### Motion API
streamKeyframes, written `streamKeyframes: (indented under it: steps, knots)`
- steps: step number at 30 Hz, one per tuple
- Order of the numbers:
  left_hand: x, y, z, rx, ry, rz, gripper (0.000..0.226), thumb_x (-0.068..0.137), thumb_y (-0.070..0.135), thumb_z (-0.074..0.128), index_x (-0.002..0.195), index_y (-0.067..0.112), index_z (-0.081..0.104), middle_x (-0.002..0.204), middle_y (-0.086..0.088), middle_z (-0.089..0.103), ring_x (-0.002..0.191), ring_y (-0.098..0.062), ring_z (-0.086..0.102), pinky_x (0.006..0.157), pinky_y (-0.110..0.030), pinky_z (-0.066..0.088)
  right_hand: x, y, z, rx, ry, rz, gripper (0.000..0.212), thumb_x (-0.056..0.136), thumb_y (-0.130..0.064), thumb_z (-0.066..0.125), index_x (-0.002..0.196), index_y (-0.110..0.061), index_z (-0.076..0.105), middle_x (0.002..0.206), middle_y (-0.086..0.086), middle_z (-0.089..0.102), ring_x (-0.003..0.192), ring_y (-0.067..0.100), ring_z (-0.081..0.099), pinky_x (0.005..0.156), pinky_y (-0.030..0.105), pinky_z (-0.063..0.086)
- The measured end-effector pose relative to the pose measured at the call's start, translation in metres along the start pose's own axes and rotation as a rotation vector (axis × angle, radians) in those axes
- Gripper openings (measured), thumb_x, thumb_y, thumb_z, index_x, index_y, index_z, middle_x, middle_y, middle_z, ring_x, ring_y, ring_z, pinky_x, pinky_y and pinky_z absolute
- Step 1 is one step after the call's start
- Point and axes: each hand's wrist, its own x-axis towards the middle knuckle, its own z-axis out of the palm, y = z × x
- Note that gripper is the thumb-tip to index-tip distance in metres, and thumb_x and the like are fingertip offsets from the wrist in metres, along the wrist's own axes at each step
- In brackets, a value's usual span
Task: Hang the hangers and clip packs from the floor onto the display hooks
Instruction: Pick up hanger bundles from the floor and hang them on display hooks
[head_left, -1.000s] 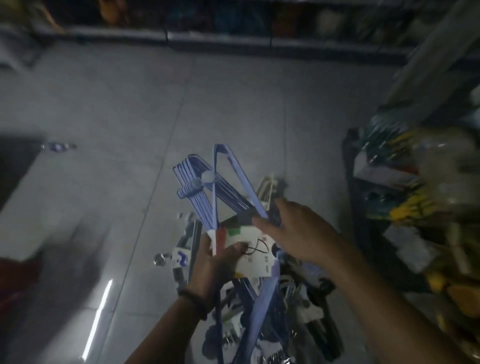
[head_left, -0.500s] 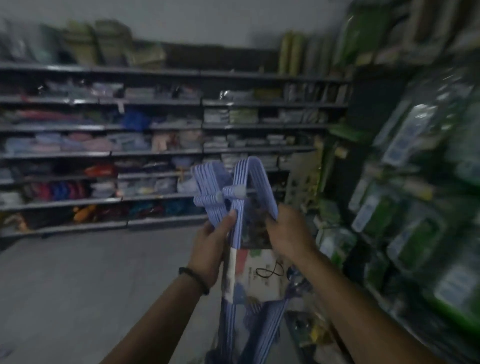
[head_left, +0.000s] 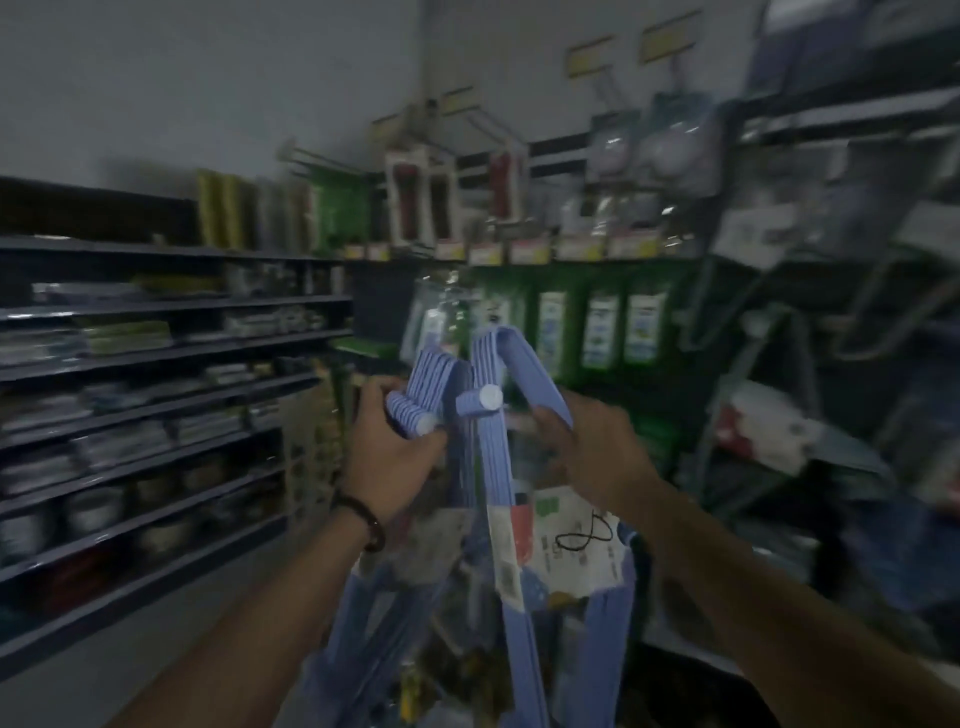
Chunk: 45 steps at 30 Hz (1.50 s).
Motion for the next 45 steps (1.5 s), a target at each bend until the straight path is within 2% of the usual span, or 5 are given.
streamKeyframes:
  steps: [15, 24, 29, 36, 45]
  knots:
    - [-0.077, 0.236, 0.26, -0.221, -0.414, 0.548, 0.004, 0.094, 0.036, 0.076, 0.092, 0.038, 0.078, 0.083, 0.009, 0.077, 0.072, -0.005, 0.073, 0.06, -0.017, 0.054, -0.165, 0.096, -0.353, -0.645, 0.378, 0.318, 0.023, 0.109, -0.025, 0.044, 0.129, -0.015, 0.044, 0.082, 0.004, 0.059, 0.065, 0.028, 0.059, 0.057, 0.038, 0.047]
    - [-0.159, 0.401, 0.453, -0.415, -0.778, 0.688, 0.031, 0.07, 0.05, 0.081, 0.101, 0.055, 0.078, 0.095, 0.017, 0.08, 0.088, -0.003, 0.076, 0.076, -0.026, 0.063, -0.249, 0.174, -0.553, -0.964, 0.389, 0.478, 0.045, 0.104, -0.01, 0.049, 0.146, -0.004, 0.032, 0.094, 0.007, 0.062, 0.078, 0.029, 0.068, 0.06, 0.036, 0.048]
    - [-0.172, 0.469, 0.529, -0.37, -0.805, 0.738, 0.05, 0.076, 0.067, 0.067, 0.083, 0.02, 0.081, 0.072, 0.002, 0.076, 0.064, -0.014, 0.071, 0.06, -0.039, 0.059, -0.253, 0.201, -0.635, -1.0, 0.344, 0.548, 0.033, 0.104, -0.007, 0.052, 0.136, -0.002, 0.045, 0.12, 0.016, 0.067, 0.111, 0.035, 0.07, 0.084, 0.041, 0.059]
    - [-0.156, 0.521, 0.606, -0.382, -0.882, 0.87, 0.049, 0.078, 0.082, 0.059, 0.056, 0.039, 0.067, 0.056, 0.01, 0.065, 0.048, -0.003, 0.056, 0.05, -0.018, 0.04, -0.228, 0.232, -0.722, -1.199, 0.409, 0.549, 0.022, 0.105, -0.026, 0.059, 0.114, -0.007, 0.065, 0.1, 0.003, 0.069, 0.093, 0.025, 0.074, 0.067, 0.029, 0.051]
    - [-0.121, 0.576, 0.668, -0.239, -0.864, 1.0, 0.06, 0.072, 0.082, 0.068, 0.069, 0.023, 0.078, 0.062, -0.003, 0.072, 0.057, -0.026, 0.067, 0.053, -0.034, 0.049, -0.173, 0.25, -0.811, -1.114, 0.418, 0.685, 0.032, 0.105, -0.017, 0.049, 0.131, -0.003, 0.059, 0.127, 0.017, 0.064, 0.116, 0.03, 0.065, 0.097, 0.04, 0.056]
